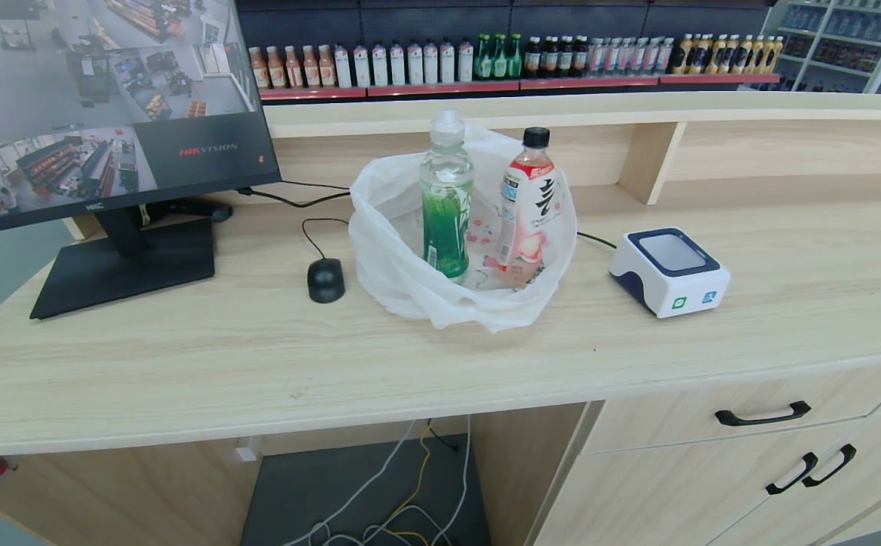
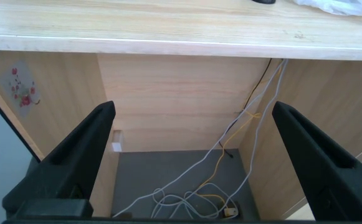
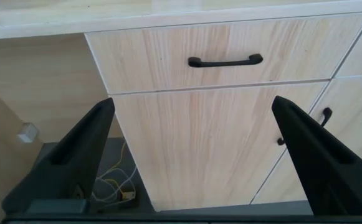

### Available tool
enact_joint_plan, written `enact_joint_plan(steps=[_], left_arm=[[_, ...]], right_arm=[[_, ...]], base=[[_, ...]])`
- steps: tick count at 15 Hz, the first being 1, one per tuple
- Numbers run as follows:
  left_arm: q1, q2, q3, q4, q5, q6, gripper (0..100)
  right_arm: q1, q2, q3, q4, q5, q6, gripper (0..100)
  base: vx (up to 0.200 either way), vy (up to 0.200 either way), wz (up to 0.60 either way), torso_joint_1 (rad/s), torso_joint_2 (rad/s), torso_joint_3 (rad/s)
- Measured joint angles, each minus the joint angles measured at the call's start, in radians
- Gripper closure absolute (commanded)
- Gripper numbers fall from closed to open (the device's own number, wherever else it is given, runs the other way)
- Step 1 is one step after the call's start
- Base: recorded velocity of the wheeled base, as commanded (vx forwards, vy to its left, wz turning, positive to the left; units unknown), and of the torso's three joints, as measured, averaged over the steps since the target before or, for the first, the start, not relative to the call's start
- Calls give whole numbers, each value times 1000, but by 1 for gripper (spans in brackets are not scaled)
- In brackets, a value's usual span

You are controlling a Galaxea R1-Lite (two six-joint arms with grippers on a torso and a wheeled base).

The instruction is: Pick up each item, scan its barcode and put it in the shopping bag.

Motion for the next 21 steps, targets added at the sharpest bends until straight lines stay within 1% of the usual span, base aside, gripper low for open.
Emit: enact_joint_plan(steps=[3, 6, 11, 21], left_arm=[[0, 0, 0, 0, 0, 2, 0], [0, 0, 0, 0, 0, 0, 0], [0, 0, 0, 0, 0, 0, 0], [0, 0, 0, 0, 0, -2, 0]], right_arm=[[1, 0, 0, 0, 0, 1, 0], [1, 0, 0, 1, 0, 1, 0], [1, 0, 0, 1, 0, 1, 0], [0, 0, 0, 0, 0, 1, 0]], base=[[0, 0, 0, 0, 0, 0], [-200, 0, 0, 9, 4, -1], [0, 0, 0, 0, 0, 0], [0, -200, 0, 5, 2, 1]])
